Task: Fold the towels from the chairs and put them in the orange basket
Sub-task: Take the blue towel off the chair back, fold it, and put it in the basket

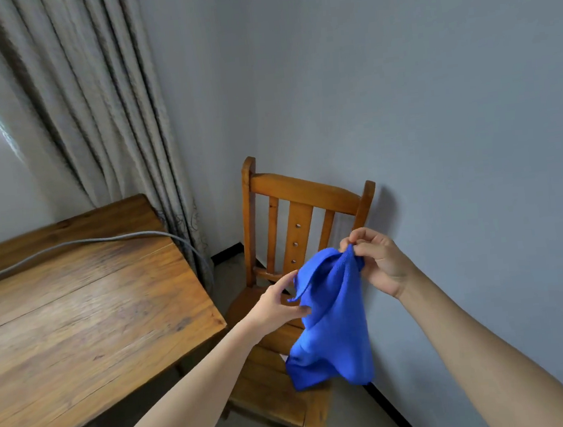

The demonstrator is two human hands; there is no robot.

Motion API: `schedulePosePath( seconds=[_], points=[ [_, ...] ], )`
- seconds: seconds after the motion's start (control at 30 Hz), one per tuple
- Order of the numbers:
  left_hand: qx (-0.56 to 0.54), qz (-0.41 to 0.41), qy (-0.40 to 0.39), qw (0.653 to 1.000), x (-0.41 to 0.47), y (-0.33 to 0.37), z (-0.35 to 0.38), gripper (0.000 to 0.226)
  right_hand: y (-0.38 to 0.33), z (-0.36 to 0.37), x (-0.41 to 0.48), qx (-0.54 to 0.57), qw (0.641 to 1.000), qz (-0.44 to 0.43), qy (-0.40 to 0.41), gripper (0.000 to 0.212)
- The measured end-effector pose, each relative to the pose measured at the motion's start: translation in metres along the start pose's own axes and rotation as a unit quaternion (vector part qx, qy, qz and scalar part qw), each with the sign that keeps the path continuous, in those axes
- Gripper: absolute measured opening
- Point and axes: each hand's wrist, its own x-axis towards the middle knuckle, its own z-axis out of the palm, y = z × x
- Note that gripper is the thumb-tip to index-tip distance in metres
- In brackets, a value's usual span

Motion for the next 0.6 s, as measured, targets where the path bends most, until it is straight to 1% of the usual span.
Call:
schedulePosePath(
  seconds=[0.07,0.13,0.2,0.27,0.3,0.33,0.37,0.4,0.43,0.47,0.5,0.57,0.6],
  points=[
    [-0.051,0.073,-0.007,0.996,-0.001,0.01,0.002,0.049,-0.004,0.004,0.001,-0.007,1.0,0.004,-0.019,0.062],
    [-0.085,0.107,0.058,0.989,0.001,0.014,0.002,0.029,-0.009,0.006,0.002,-0.008,1.0,0.004,-0.028,0.062],
    [-0.145,0.084,0.122,0.978,0.001,0.018,-0.005,0.019,-0.015,0.005,0.003,-0.011,1.0,-0.008,-0.018,0.062],
    [-0.199,0.075,0.137,0.968,0.0,0.025,-0.019,0.015,-0.021,-0.001,0.004,-0.016,1.0,-0.016,0.022,0.058],
    [-0.194,0.079,0.136,0.968,0.0,0.03,-0.028,0.013,-0.021,-0.006,0.005,-0.046,0.998,-0.017,0.05,0.051],
    [-0.169,0.088,0.13,0.973,0.0,0.038,-0.038,0.012,-0.021,-0.01,0.006,-0.115,0.99,-0.019,0.081,0.042],
    [-0.11,0.102,0.125,0.981,0.0,0.048,-0.045,0.013,-0.019,-0.013,0.006,-0.218,0.97,-0.017,0.101,0.034],
    [-0.039,0.12,0.127,0.984,0.001,0.058,-0.05,0.014,-0.017,-0.014,0.007,-0.324,0.94,-0.009,0.104,0.029],
    [0.03,0.141,0.13,0.981,0.005,0.066,-0.052,0.017,-0.017,-0.01,0.007,-0.407,0.909,-0.001,0.088,0.025],
    [0.088,0.154,0.131,0.975,0.008,0.075,-0.053,0.019,-0.017,-0.004,0.006,-0.459,0.886,0.007,0.06,0.023],
    [0.131,0.16,0.128,0.97,0.011,0.081,-0.052,0.02,-0.018,0.005,0.005,-0.484,0.874,0.007,0.027,0.024],
    [0.19,0.156,0.114,0.962,0.015,0.088,-0.048,0.02,-0.022,0.024,0.004,-0.491,0.87,-0.014,-0.029,0.034],
    [0.212,0.147,0.108,0.96,0.017,0.089,-0.047,0.021,-0.023,0.032,0.003,-0.489,0.871,-0.03,-0.038,0.036]
  ],
)
